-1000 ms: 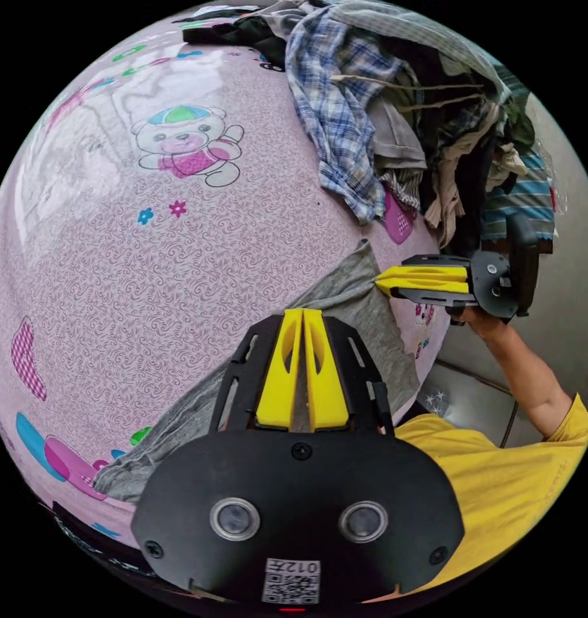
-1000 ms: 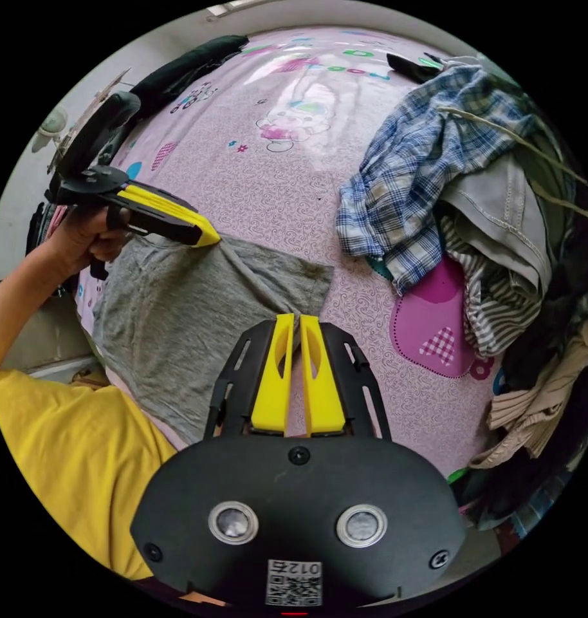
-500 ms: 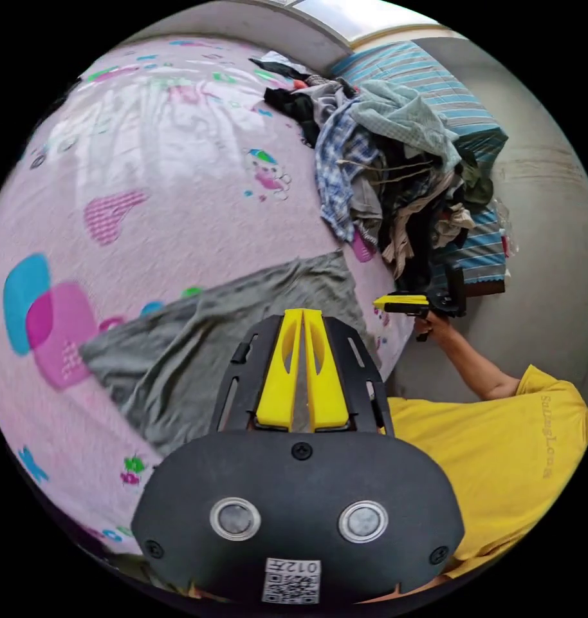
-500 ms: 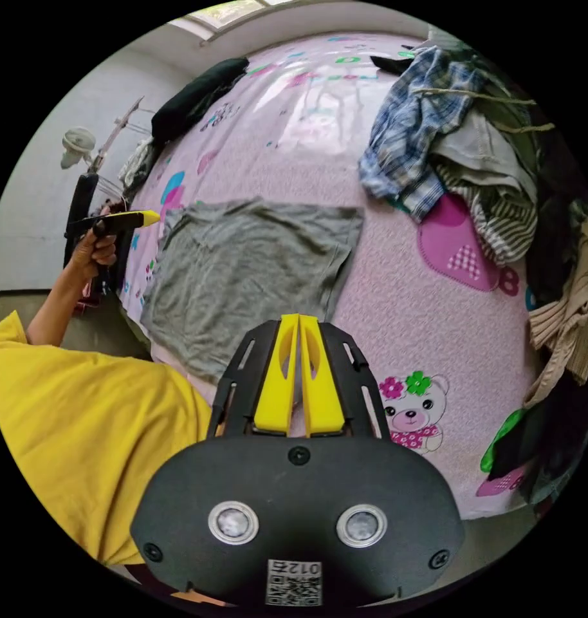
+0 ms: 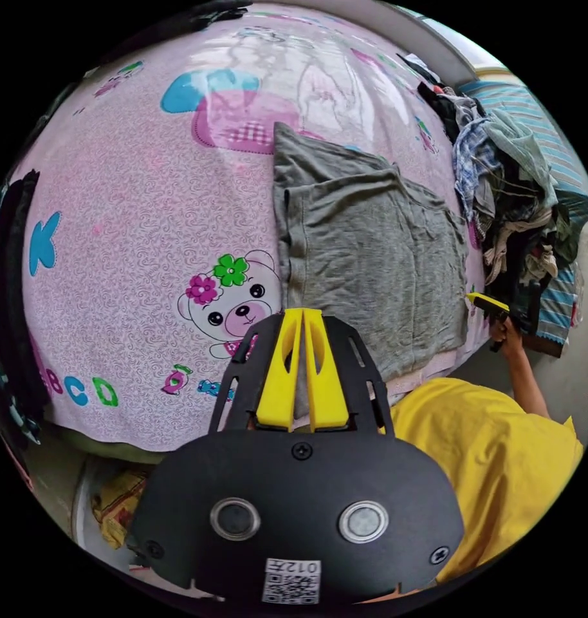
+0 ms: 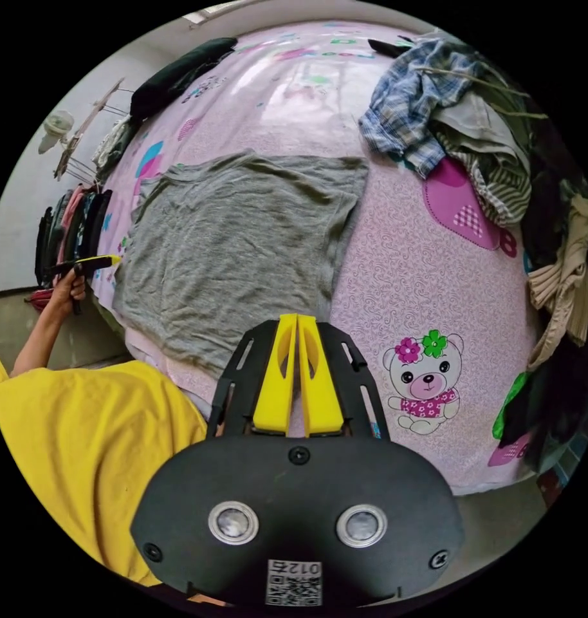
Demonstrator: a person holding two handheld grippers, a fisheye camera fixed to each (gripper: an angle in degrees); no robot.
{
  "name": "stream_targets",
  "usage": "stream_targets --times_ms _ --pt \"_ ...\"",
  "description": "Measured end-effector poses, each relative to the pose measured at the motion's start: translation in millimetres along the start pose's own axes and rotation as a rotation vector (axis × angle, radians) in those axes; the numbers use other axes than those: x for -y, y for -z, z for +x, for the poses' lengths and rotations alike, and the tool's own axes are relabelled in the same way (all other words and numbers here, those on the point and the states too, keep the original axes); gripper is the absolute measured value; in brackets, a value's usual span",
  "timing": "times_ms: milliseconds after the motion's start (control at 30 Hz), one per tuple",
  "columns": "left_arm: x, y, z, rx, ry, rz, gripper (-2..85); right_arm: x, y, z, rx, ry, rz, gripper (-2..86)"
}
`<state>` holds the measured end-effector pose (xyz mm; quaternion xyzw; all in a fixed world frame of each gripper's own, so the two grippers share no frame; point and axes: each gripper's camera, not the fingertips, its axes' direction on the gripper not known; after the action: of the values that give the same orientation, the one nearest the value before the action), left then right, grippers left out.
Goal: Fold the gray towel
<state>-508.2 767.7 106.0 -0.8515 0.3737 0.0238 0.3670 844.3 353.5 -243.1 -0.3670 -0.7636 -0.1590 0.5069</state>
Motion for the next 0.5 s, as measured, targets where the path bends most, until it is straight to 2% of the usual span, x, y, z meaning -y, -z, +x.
stream_targets --times_ms 100,167,267,333,500 --pt "-24 26 37 -0.072 -0.069 0.026 0.3 -9 -3 -12 0.078 0.064 0.021 -0.1" --pt "-40 27 63 -0.094 -0.119 -0.025 0.3 -16 -26 -23 0.144 0.125 -0.064 -0.1" --pt "-65 14 96 0.007 -0.178 -0.131 0.3 -27 -60 -30 0.015 0.166 -0.138 -0.1" --pt "-76 11 102 0.076 -0.144 -0.157 0.3 -30 -81 -26 -0.040 0.167 -0.181 -0.1" --pt "-93 33 108 0.017 -0.095 -0.133 0.1 -24 -106 -1 0.026 0.135 -0.169 -0.1"
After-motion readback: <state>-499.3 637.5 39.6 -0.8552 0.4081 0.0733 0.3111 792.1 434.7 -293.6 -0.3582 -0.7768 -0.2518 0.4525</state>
